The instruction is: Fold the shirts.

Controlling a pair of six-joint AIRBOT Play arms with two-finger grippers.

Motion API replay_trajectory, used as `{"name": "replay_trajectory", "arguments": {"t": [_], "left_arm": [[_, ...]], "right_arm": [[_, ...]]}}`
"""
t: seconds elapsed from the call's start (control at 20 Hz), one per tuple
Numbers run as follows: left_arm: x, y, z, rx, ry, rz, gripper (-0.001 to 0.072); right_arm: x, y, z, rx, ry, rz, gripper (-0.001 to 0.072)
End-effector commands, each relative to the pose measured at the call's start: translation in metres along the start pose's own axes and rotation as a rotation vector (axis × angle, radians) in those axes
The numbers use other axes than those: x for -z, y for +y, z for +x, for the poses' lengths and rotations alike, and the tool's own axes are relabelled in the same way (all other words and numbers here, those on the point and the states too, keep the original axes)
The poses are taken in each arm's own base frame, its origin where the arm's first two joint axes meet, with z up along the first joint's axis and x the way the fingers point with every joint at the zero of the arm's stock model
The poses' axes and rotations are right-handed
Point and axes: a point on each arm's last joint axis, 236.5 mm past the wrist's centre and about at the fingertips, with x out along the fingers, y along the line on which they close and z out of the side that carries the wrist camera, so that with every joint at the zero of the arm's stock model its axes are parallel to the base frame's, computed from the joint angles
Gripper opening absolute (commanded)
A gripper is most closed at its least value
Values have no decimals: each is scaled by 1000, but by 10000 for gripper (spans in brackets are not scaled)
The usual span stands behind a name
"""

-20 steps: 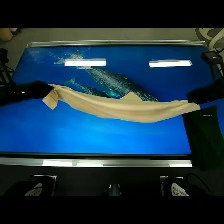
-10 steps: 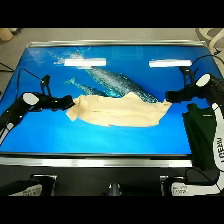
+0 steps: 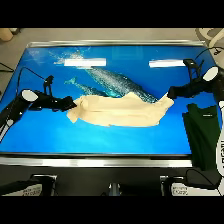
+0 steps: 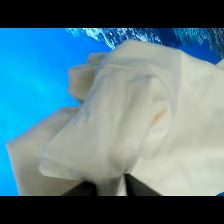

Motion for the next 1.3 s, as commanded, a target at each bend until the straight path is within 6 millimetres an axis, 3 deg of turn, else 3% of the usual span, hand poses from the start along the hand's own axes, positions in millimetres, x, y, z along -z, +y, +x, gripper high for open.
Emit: {"name": "replay_trajectory", "arguments": {"t": [0.0,0.25,0.35,0.45,0.6,0.75,0.95,1.25], "left_arm": [[13,13,-12,-15,82,-5,720],[26,43,-36,-15,161,-101,718],[35,43,-38,-8,199,-107,718],[45,32,-32,2,234,-82,718],[64,4,-8,27,266,-40,718],[77,-16,21,16,268,-23,718],[90,-45,51,48,278,-35,718],[123,-58,83,57,371,-39,719]], "right_arm": [[41,-2,-19,16,175,-68,627],[108,28,-1,-126,403,-32,603],[135,43,14,-192,462,-3,603],[148,55,29,-235,459,30,603],[145,58,43,-229,391,61,604],[142,60,51,-235,362,86,683],[122,67,57,-259,276,127,684],[94,64,67,-246,149,213,691]]}}
